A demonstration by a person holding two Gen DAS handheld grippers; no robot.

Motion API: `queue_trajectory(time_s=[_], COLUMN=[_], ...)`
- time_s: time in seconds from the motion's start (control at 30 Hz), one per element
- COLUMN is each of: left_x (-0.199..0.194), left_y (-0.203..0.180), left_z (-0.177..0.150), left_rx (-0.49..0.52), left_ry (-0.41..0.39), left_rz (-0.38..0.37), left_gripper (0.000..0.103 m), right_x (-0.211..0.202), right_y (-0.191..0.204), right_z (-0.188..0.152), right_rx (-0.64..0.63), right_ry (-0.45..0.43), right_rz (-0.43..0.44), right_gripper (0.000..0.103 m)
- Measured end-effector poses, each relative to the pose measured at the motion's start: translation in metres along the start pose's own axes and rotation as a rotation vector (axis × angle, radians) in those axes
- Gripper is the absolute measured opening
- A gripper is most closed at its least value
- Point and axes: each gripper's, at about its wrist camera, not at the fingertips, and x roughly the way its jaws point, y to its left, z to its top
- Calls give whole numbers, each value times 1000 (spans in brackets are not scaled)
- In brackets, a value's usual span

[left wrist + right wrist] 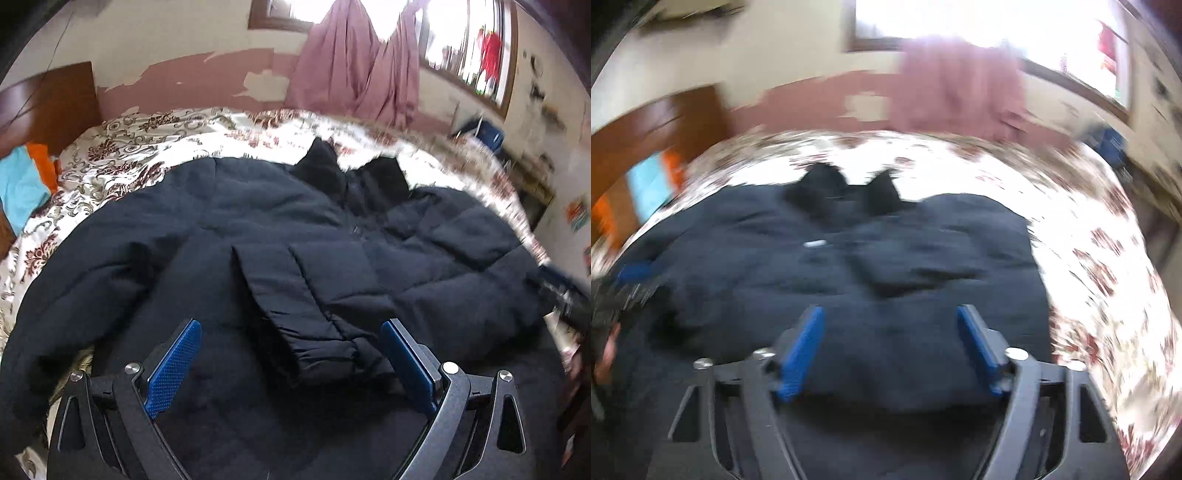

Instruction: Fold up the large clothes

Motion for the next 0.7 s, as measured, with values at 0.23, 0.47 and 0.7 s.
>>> queue_trajectory(time_s=[0.23,0.47,0.7], left_x=[23,10,-57], left_y=[-8,-9,58], left_z=[-15,-20,-30], left_rx=[65,89,-172], left_ry=[9,-7,-69], left_rz=[91,89,-8], left_gripper=[99,101,101], right_x=[54,59,5], right_y=[-43,-33,12], right_z=[-22,-25,-20], right_rx=[113,78,24], right_ry=[75,52,21], right_rz=[-34,-58,-9], right_gripper=[25,29,59])
